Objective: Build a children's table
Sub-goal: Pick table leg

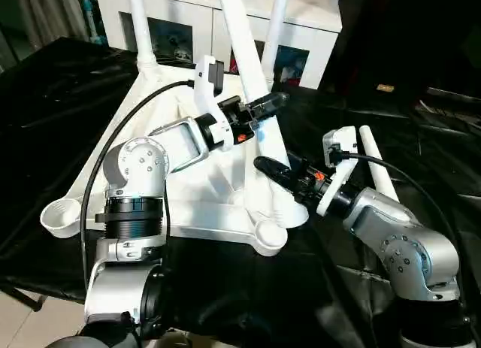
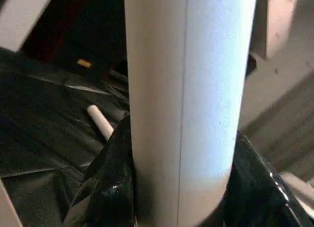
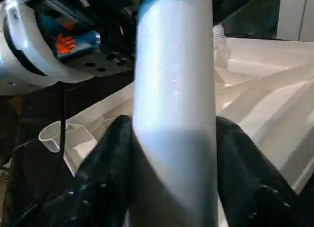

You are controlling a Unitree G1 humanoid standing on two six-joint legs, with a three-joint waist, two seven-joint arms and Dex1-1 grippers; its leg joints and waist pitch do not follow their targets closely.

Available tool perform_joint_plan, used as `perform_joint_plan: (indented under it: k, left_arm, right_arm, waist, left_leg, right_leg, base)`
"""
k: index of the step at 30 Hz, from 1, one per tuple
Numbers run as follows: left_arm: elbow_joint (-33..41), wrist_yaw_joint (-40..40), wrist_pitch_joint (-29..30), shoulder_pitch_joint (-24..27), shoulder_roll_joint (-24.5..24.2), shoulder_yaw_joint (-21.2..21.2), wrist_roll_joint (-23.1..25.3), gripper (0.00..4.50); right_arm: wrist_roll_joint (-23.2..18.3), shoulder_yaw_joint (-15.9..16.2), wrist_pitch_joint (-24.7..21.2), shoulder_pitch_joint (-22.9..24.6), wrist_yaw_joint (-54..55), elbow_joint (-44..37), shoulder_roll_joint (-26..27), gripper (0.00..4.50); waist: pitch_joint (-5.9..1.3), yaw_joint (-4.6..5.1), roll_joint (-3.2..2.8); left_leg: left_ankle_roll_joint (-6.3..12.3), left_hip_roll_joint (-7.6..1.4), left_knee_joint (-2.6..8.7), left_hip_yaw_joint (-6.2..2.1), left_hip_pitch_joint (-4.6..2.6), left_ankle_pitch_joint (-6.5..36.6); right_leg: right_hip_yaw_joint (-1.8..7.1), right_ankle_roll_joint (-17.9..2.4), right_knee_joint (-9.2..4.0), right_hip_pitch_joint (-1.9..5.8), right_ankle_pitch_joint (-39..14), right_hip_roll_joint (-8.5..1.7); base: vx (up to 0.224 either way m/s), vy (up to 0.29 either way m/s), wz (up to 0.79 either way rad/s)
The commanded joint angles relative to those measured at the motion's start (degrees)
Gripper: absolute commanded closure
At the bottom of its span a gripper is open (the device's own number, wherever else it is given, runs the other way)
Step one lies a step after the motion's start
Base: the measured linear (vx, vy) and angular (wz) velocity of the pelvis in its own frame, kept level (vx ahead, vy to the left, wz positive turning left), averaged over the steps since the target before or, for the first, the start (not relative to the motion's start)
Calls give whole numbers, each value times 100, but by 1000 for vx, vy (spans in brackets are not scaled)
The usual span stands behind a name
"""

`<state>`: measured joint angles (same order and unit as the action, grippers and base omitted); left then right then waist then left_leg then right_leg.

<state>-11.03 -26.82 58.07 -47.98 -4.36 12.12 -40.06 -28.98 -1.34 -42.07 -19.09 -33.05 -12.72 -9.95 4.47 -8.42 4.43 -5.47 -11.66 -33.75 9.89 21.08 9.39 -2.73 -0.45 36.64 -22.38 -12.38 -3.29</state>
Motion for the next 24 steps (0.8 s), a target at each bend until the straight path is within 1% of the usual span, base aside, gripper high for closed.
perform_joint_plan:
  k: [1, 2, 3, 4, 5, 6, 7, 8, 10, 12, 13, 15, 17, 18, 19, 20, 21, 22, 23, 24]
  left_arm:
    - [159, -470, -66, -173, -150, -362, 68, 268]
    - [153, -631, -107, -186, -239, -475, 106, 269]
    - [135, -828, -138, -212, -334, -581, 128, 269]
    - [158, -1235, -178, -254, -507, -784, 137, 269]
    - [183, -1480, -213, -276, -611, -911, 150, 269]
    - [201, -1686, -208, -320, -693, -987, 120, 269]
    - [202, -1733, -207, -333, -711, -1002, 112, 269]
    - [208, -1796, -214, -353, -734, -1022, 103, 269]
    - [232, -1990, -117, -418, -842, -1123, 27, 269]
    - [222, -2105, -208, -441, -893, -1208, 73, 269]
    - [204, -2175, -223, -459, -924, -1261, 82, 269]
    - [165, -2279, -265, -490, -966, -1337, 104, 269]
    - [150, -2312, -293, -501, -975, -1359, 119, 269]
    - [140, -2441, -304, -534, -985, -1347, 73, 269]
    - [142, -2463, -302, -538, -989, -1346, 65, 269]
    - [145, -2532, -296, -548, -992, -1326, 32, 269]
    - [145, -2536, -296, -548, -992, -1325, 30, 269]
    - [144, -2561, -294, -550, -991, -1315, 18, 269]
    - [143, -2591, -296, -558, -999, -1318, 12, 269]
    - [137, -2616, -306, -565, -1004, -1315, 5, 269]
  right_arm:
    - [-61, -105, -79, -68, -40, 33, -172, 191]
    - [-81, -97, -90, -73, -74, 24, -226, 181]
    - [-103, -119, -134, -91, -101, 19, -305, 170]
    - [-184, -170, -246, -112, -218, -1, -469, 170]
    - [-236, -196, -320, -122, -305, -15, -571, 162]
    - [-350, -181, -443, -116, -516, -44, -713, 162]
    - [-380, -176, -475, -114, -574, -50, -751, 162]
    - [-427, -148, -549, -108, -679, -59, -825, 162]
    - [-467, 22, -733, -84, -939, -92, -1061, 162]
    - [-495, 53, -769, -77, -984, -97, -1098, 162]
    - [-545, 64, -816, -75, -1020, -95, -1115, 162]
    - [-642, 108, -885, -68, -1101, -101, -1159, 162]
    - [-679, 133, -904, -63, -1139, -107, -1179, 189]
    - [-725, 265, -958, -49, -1188, -77, -1210, 189]
    - [-726, 288, -971, -48, -1181, -61, -1204, 199]
    - [-739, 341, -1001, -38, -1203, -48, -1213, 199]
    - [-740, 344, -1003, -37, -1206, -49, -1214, 222]
    - [-746, 358, -1012, -32, -1223, -51, -1221, 233]
    - [-740, 370, -1023, -26, -1255, -62, -1236, 233]
    - [-732, 383, -1025, -8, -1277, -68, -1243, 238]
  waist:
    - [-469, -21, -115]
    - [-476, -14, -104]
    - [-475, -18, -113]
    - [-471, -19, -102]
    - [-470, -33, -81]
    - [-461, -30, -87]
    - [-464, -34, -85]
    - [-469, -37, -99]
    - [-468, -38, -74]
    - [-467, -40, -75]
    - [-467, -37, -37]
    - [-472, -52, -72]
    - [-470, -56, -69]
    - [-470, -60, -90]
    - [-472, -62, -82]
    - [-473, -69, -100]
    - [-475, -66, -86]
    - [-476, -70, -87]
    - [-480, -75, -104]
    - [-478, -78, -97]
  left_leg:
    - [-106, -105, 360, -51, -71, 591]
    - [-117, -105, 354, -45, -70, 610]
    - [-136, -107, 357, -46, -74, 631]
    - [-137, -103, 360, -47, -72, 624]
    - [-126, -96, 365, -48, -82, 617]
    - [-146, -103, 360, -35, -75, 667]
    - [-146, -103, 359, -36, -78, 691]
    - [-147, -111, 354, -35, -80, 687]
    - [-125, -103, 345, -34, -62, 648]
    - [-127, -109, 347, -36, -61, 644]
    - [-123, -110, 347, -30, -63, 642]
    - [-121, -113, 341, -34, -64, 632]
    - [-138, -119, 344, -35, -65, 638]
    - [-151, -117, 342, -36, -70, 658]
    - [-148, -118, 341, -36, -63, 647]
    - [-155, -117, 340, -40, -69, 644]
    - [-160, -116, 339, -36, -63, 637]
    - [-165, -117, 338, -37, -63, 639]
    - [-171, -116, 337, -38, -64, 645]
    - [-176, -116, 335, -38, -63, 664]
  right_leg:
    - [251, -846, -404, 311, -29, -411]
    - [253, -847, -398, 317, 5, -404]
    - [252, -867, -388, 320, 31, -405]
    - [251, -865, -399, 323, 28, -405]
    - [249, -849, -400, 333, -43, -402]
    - [257, -859, -402, 326, -86, -409]
    - [254, -871, -402, 335, -116, -413]
    - [258, -898, -394, 334, -85, -419]
    - [255, -955, -388, 350, -28, -417]
    - [252, -982, -391, 343, -88, -426]
    - [251, -994, -399, 342, -141, -427]
    - [251, -1020, -388, 338, -170, -433]
    - [249, -1035, -386, 333, -154, -431]
    - [247, -1052, -390, 332, -162, -433]
    - [248, -1072, -383, 338, -114, -432]
    - [247, -1078, -381, 333, -99, -433]
    - [247, -1093, -377, 338, -50, -432]
    - [246, -1098, -374, 339, -41, -432]
    - [247, -1110, -372, 339, -2, -430]
    - [248, -1107, -371, 340, -8, -430]
  base:
    - [0, 0, 0]
    - [0, 0, 0]
    - [0, 0, 0]
    - [0, 0, 0]
    - [0, 0, 0]
    - [0, 0, 0]
    - [0, 0, 0]
    - [0, 0, 0]
    - [0, 0, 0]
    - [0, 0, 0]
    - [0, 0, 0]
    - [0, 0, 0]
    - [0, 0, 0]
    - [0, 0, 0]
    - [0, 0, 0]
    - [0, 0, 0]
    - [0, 0, 0]
    - [0, 0, 0]
    - [0, 0, 0]
    - [0, 0, 0]
